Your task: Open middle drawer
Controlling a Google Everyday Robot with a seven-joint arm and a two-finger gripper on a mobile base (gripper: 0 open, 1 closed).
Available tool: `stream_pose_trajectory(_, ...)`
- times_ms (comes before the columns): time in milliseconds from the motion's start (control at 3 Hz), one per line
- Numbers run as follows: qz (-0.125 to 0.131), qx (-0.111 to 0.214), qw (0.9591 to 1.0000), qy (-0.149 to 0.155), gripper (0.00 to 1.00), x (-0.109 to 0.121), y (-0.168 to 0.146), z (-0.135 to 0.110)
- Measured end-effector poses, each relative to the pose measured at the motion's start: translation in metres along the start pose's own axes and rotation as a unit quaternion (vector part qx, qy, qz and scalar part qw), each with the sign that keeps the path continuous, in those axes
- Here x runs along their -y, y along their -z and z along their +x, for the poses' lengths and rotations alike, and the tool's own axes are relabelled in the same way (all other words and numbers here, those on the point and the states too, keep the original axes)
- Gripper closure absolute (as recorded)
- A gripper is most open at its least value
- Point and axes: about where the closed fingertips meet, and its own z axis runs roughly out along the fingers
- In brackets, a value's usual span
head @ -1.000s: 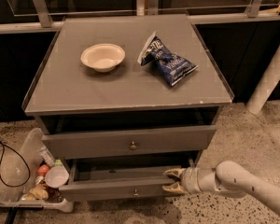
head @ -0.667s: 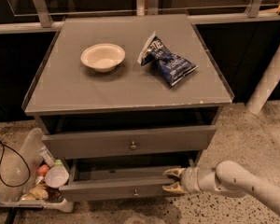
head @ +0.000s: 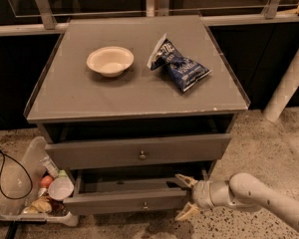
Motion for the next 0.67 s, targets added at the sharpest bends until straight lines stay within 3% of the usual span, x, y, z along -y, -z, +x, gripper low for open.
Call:
stream_pose_trajectory(333, -0.025, 0.008, 0.9994, 0.021, 0.38, -0.0324, 0.0097, 0.0126)
stream_pose_trajectory(667, -0.026, 0.008, 0.9994, 0.022, 0.62, -0.0310, 0.0122, 0.0082)
